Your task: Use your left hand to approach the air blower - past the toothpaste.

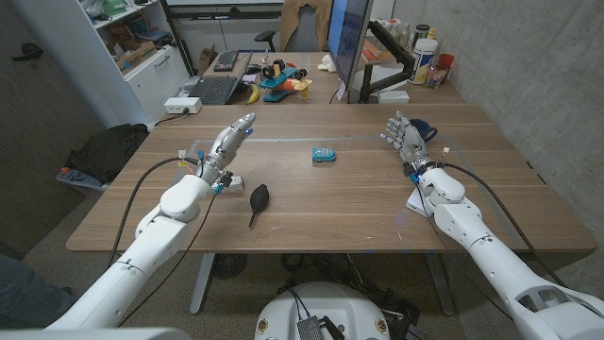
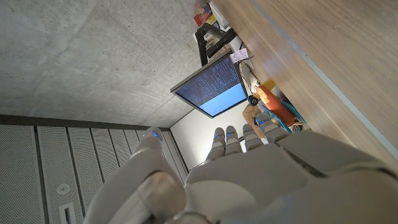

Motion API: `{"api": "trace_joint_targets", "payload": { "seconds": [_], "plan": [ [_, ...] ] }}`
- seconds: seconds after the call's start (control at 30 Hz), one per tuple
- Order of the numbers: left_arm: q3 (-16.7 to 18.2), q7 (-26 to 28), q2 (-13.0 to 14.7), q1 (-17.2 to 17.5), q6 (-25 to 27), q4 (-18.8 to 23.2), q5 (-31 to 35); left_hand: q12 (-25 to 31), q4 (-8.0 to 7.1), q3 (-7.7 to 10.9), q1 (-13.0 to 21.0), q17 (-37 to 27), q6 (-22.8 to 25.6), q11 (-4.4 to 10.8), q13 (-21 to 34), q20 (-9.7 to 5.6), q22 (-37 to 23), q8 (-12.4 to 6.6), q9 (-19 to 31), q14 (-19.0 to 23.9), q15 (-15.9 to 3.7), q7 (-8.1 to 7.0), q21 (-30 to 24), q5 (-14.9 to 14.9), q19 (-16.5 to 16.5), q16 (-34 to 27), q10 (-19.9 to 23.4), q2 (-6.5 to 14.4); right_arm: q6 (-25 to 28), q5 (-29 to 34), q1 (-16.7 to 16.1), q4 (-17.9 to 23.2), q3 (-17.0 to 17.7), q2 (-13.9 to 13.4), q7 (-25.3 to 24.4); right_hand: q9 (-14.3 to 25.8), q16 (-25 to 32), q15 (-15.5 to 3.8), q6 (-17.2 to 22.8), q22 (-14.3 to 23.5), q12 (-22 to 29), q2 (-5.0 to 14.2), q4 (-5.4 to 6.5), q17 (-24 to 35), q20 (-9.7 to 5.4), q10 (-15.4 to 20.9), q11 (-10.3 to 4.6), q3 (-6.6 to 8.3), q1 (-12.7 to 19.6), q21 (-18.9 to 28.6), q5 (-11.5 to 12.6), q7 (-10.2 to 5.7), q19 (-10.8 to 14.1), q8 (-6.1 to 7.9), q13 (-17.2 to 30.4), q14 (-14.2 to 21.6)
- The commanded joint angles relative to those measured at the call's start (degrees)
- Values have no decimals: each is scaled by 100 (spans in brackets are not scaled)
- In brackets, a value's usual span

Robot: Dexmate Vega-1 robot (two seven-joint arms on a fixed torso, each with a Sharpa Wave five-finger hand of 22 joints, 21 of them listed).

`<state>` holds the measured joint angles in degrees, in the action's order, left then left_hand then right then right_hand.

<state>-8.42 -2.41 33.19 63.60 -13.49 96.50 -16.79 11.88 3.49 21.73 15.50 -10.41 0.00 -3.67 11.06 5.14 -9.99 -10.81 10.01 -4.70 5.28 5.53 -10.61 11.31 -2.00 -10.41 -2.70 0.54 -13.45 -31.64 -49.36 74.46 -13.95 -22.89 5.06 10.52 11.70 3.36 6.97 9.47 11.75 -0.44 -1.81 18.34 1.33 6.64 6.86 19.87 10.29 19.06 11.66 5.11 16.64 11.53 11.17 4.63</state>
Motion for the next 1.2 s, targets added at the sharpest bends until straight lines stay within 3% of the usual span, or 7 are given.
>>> {"api": "trace_joint_targets", "payload": {
  "seconds": [0.03, 1.2],
  "plan": [
    [107, 102, 198, 234, 12, 299, 137, 36, 41, 24, 80, 2, 68, -6, 14, 52, -22, -28, 24, 48, 47, 9, -41, -24, 3, -47, 55, 9, -72, -9, 47, -107, 4, 44, 44, 23, 23, -4, 47, 23, -5, 44, 6, 7, 0, 43, 28, -22, -37, -21, 30, -24, 29, -2, 17, 50],
    [300, 233, 479, 607, -115, 741, 502, 69, 173, 68, 237, 3, 204, 24, 17, 80, -24, -53, 26, 144, 22, -30, -62, -70, 27, -64, 161, 43, -186, -20, 14, -160, 49, 68, 39, 23, 22, -10, 99, 25, -10, 56, -3, -62, 17, 75, 31, -48, -73, -111, 36, -50, 36, -2, 3, 84]
  ]
}}
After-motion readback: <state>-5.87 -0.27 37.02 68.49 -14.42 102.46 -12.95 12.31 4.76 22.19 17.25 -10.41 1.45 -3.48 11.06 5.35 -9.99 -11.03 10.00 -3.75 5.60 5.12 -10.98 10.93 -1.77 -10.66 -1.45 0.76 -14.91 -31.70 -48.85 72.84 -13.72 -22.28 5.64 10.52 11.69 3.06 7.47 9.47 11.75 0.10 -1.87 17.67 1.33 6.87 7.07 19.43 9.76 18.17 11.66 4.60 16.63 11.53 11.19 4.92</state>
